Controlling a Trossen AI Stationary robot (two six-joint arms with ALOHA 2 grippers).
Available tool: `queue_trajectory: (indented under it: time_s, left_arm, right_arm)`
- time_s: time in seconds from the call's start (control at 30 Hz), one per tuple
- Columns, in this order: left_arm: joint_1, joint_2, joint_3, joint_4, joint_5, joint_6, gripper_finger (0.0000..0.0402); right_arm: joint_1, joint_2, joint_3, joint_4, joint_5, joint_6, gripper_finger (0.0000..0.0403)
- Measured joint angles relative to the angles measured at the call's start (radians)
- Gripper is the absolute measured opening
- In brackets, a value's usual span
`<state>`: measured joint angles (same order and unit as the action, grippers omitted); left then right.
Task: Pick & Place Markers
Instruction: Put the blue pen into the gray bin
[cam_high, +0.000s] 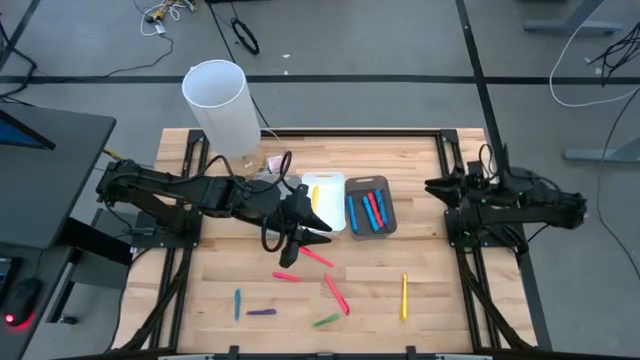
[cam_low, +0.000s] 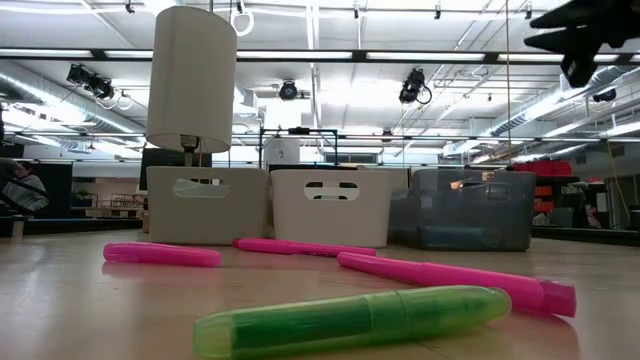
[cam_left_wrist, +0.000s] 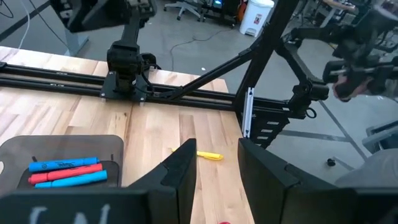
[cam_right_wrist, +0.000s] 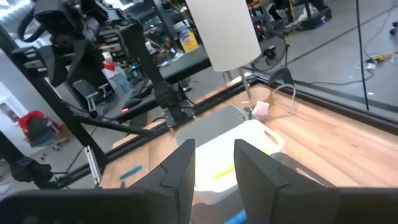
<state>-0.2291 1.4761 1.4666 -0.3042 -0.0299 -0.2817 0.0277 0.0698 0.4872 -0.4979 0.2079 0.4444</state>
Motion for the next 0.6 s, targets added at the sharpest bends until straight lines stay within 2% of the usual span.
queue_trajectory:
  time_s: [0.17, 0.27, 0.47, 0.6]
  left_arm:
    - [0.0, 0.0, 0.0, 0.001, -0.001, -0.003, 0.0124]
    - [0.0, 0.0, 0.0, 0.007, -0.003, -0.006, 0.0124]
    - [-0.005, 0.0, 0.0, 0.009, -0.004, -0.022, 0.0124]
    - [-0.006, 0.0, 0.0, 0.008, -0.008, -0.022, 0.0124]
  right_arm:
    - [0.0, -0.07, -0.079, 0.007, 0.013, -0.008, 0.0111]
    - [0.0, -0.069, -0.103, 0.016, 0.038, -0.014, 0.0112]
    - [0.0, -0.069, -0.124, 0.126, 0.075, -0.03, 0.0112]
    - [0.0, -0.07, -0.196, 0.227, 0.102, -0.014, 0.0111]
